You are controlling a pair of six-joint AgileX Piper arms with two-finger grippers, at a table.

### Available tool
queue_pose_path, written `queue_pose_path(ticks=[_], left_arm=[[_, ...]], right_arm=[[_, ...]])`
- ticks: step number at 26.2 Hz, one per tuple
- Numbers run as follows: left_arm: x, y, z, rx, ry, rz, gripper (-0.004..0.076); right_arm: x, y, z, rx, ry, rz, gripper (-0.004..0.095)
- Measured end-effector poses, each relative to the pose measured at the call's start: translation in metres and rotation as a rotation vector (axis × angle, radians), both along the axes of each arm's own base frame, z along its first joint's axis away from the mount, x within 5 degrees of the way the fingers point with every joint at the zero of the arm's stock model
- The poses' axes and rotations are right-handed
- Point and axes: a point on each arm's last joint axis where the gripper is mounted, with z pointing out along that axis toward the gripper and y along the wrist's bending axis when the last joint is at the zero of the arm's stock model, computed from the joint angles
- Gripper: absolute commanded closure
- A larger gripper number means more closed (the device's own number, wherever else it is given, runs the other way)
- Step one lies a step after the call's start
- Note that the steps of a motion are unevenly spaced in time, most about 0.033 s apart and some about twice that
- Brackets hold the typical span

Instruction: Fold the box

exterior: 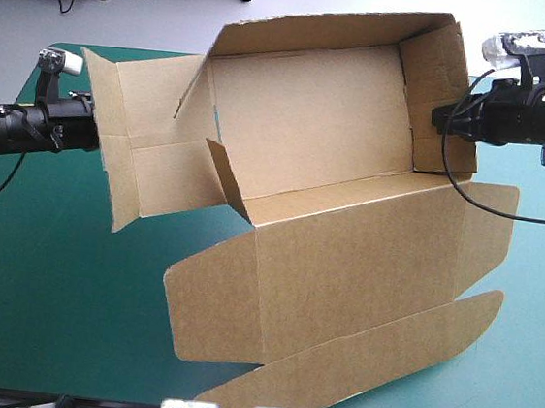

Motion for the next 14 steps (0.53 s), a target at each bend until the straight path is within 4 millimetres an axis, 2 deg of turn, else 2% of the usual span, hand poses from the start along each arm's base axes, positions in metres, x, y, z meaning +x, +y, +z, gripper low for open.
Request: queue_pose_path(ticks=[2,8,14], left_arm=[[0.008,-0.002,0.000,-0.097,-0.026,-0.032,0.0699],[0.011,-0.007,0.005,-0.172,-0.053,-0.045,0.0699],[0.009,-0.035,0.006,-0.191,-0.052,-0.138,0.0699]], right_arm=[[0.000,0.000,0.000,0.002,-0.001,0.002,0.0928],[0.003,-0.002,0.000,-0.019,-0.020,-0.023,0.0928],[0.013,-0.004,-0.007,-0.014,-0.011,-0.038,0.0928]])
